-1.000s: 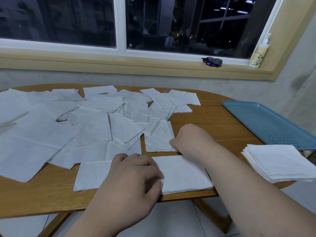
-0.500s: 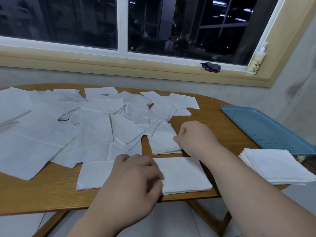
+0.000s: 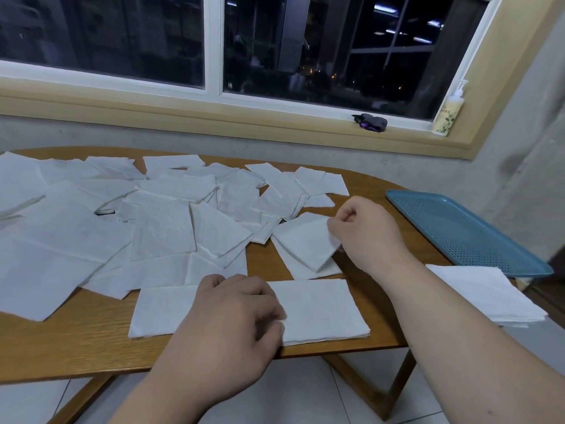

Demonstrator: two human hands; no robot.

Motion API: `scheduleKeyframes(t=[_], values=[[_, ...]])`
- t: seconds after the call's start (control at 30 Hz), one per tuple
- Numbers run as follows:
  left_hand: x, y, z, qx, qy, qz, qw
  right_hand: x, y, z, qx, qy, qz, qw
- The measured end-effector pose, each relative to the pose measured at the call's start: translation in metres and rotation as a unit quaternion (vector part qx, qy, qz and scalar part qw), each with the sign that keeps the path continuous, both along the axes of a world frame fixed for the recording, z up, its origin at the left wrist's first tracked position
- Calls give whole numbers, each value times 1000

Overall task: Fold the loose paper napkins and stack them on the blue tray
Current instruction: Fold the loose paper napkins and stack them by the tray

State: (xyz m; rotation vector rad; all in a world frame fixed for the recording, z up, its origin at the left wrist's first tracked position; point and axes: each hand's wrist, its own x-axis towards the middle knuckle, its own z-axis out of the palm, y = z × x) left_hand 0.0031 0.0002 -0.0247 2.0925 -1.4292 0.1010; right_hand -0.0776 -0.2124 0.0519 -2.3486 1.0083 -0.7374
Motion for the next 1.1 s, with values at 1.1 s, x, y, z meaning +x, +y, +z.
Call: scheduleKeyframes(t=[1.1], values=[[-2, -7, 16, -106, 103, 65, 987, -65, 49, -42, 127, -108, 86, 982]])
